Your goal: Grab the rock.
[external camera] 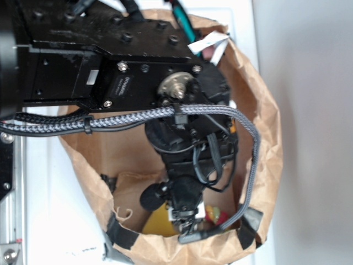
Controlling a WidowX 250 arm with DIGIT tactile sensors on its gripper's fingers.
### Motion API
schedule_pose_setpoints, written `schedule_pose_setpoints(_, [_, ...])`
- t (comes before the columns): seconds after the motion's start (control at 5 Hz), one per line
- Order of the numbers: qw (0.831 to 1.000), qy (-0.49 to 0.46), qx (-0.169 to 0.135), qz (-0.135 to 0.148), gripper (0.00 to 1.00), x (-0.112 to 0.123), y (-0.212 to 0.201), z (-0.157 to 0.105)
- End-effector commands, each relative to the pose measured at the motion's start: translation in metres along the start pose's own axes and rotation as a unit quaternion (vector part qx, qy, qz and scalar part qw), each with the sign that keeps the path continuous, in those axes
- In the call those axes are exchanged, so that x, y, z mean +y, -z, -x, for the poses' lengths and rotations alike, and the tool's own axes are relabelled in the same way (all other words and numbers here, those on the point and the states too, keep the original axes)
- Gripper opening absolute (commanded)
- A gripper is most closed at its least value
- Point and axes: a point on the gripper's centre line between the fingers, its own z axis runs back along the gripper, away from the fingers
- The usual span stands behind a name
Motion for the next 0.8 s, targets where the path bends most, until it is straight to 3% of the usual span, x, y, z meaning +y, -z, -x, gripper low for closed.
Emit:
schedule_pose_setpoints(0.0, [0.996, -0.010, 0.028, -0.090, 0.00, -0.006, -0.031, -0.013])
schedule_pose_setpoints(0.2, [0.992, -0.012, 0.009, -0.125, 0.00, -0.007, -0.045, -0.012])
schedule_pose_setpoints(0.6, [0.983, -0.012, 0.009, -0.181, 0.00, 0.008, -0.069, -0.013])
